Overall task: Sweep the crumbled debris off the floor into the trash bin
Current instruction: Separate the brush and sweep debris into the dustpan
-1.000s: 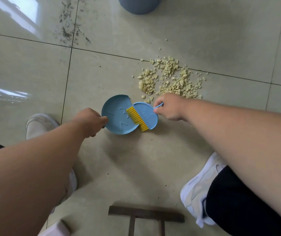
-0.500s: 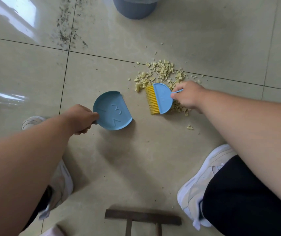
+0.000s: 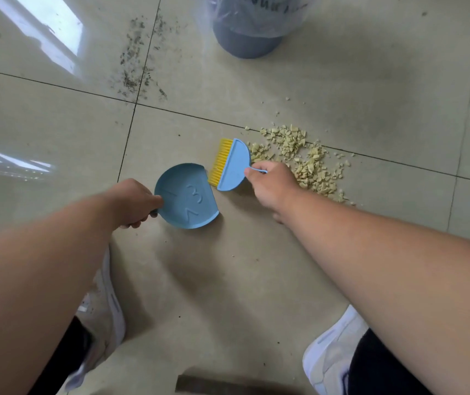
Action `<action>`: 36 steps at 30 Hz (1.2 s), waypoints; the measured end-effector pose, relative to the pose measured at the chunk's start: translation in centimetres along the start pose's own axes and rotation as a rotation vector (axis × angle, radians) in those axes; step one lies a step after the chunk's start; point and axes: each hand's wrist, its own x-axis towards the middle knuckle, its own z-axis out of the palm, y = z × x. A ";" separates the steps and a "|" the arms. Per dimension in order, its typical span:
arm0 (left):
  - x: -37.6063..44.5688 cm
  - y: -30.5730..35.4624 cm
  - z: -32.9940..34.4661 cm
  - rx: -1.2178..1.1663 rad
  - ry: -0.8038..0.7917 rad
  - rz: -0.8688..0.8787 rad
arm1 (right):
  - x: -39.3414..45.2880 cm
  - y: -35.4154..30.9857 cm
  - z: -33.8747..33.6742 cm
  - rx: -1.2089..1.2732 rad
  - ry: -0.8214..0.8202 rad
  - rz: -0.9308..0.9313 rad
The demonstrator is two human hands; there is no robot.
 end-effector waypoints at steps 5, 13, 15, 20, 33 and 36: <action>0.7 1.3 -1.7 0.083 0.008 0.048 | 1.2 -0.5 -1.9 0.012 0.125 0.104; 1.5 3.1 -3.4 0.096 -0.021 0.053 | 3.0 1.8 -9.3 -0.053 0.103 0.168; 1.6 3.3 -3.3 0.055 -0.016 0.054 | 3.1 1.4 -9.3 0.008 0.030 0.171; 2.3 3.8 -3.1 -0.073 0.010 0.043 | 4.3 -1.0 -6.3 0.200 -0.044 0.131; 3.6 7.0 -2.5 -0.056 0.071 0.093 | 7.5 -1.8 -5.5 0.250 0.170 0.262; 3.5 7.4 -2.2 -0.062 0.064 0.090 | 7.3 0.3 -7.5 0.230 0.224 0.332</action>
